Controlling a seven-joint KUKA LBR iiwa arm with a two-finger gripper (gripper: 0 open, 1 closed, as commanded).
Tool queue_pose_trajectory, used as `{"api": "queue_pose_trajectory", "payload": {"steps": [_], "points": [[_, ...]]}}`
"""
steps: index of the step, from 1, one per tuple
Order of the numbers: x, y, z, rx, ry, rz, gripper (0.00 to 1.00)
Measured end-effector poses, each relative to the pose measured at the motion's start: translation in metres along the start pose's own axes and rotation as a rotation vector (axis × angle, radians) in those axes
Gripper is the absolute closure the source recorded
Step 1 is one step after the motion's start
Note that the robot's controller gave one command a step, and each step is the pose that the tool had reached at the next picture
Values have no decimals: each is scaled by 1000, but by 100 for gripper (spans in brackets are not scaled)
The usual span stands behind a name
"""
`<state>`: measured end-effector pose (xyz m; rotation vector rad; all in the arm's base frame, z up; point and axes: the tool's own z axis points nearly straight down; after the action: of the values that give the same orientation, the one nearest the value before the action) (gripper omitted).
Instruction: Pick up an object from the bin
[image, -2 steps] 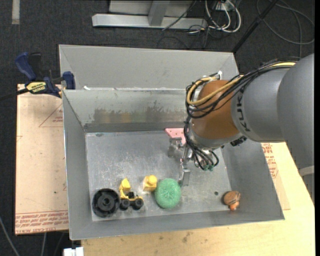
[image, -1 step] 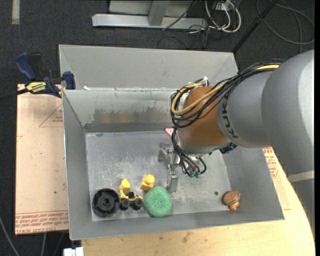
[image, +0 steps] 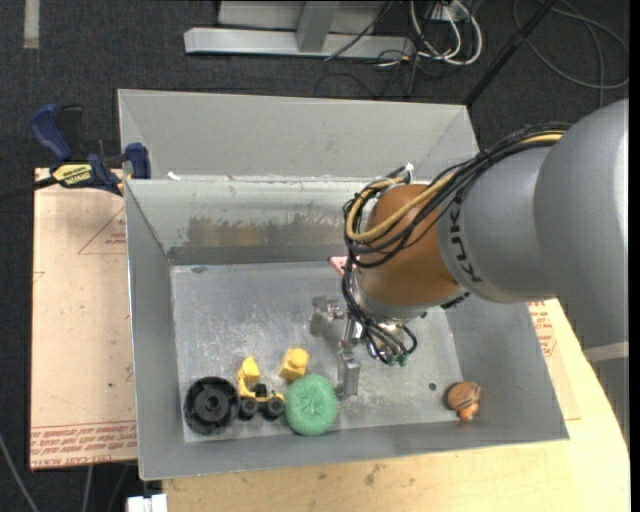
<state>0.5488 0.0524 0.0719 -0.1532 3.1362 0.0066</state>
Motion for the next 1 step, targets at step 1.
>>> {"api": "queue_pose_trajectory", "payload": {"steps": [1], "points": [[4, 21, 1, 7, 1, -84, 0]]}}
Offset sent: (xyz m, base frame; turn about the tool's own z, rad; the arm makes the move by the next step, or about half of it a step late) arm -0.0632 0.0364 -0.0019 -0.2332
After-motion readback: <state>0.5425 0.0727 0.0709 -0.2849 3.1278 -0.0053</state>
